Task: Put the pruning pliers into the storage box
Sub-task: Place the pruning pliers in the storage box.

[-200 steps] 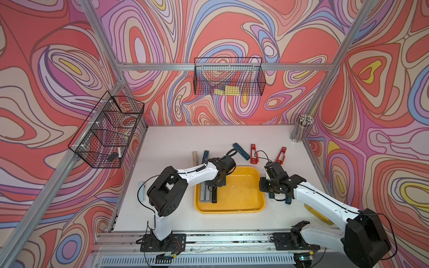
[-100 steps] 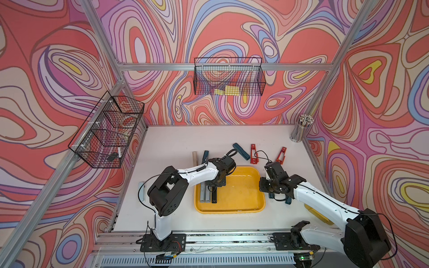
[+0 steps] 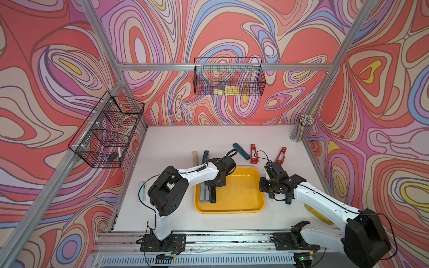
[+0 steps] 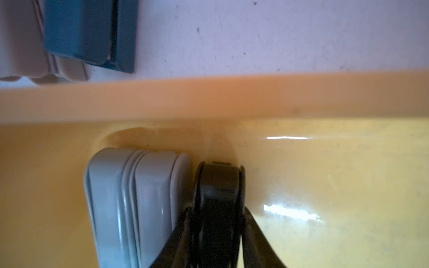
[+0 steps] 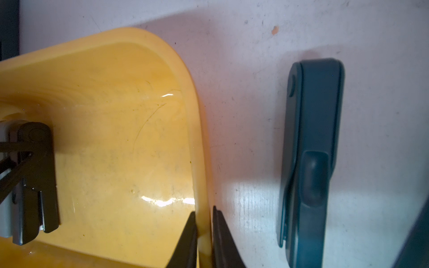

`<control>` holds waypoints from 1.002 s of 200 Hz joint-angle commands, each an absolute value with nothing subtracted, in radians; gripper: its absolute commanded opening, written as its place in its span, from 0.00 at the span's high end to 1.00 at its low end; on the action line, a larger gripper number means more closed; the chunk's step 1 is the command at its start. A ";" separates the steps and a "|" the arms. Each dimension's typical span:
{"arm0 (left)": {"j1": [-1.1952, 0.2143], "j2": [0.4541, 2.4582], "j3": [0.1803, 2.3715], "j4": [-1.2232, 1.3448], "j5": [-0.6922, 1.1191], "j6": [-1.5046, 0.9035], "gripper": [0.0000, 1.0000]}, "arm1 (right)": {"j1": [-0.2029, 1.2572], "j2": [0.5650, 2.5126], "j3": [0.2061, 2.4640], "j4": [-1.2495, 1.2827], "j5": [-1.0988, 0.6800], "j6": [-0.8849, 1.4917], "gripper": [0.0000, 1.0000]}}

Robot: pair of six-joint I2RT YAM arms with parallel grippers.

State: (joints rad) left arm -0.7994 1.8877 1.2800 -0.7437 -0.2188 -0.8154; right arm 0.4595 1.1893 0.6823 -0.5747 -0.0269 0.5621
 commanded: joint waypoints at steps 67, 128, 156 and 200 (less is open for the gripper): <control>-0.811 1.875 1.315 -0.821 -0.275 -0.823 0.60 | 0.463 1.171 0.684 -0.553 -0.049 0.558 0.83; -0.818 1.803 1.353 -0.855 -0.283 -0.818 0.72 | 0.464 1.164 0.676 -0.552 -0.043 0.559 0.83; -0.832 1.778 1.384 -0.877 -0.301 -0.814 0.79 | 0.463 1.166 0.679 -0.550 -0.045 0.560 0.83; -0.851 1.775 1.365 -0.810 -0.248 -0.819 0.95 | 0.464 1.164 0.677 -0.547 -0.053 0.562 0.84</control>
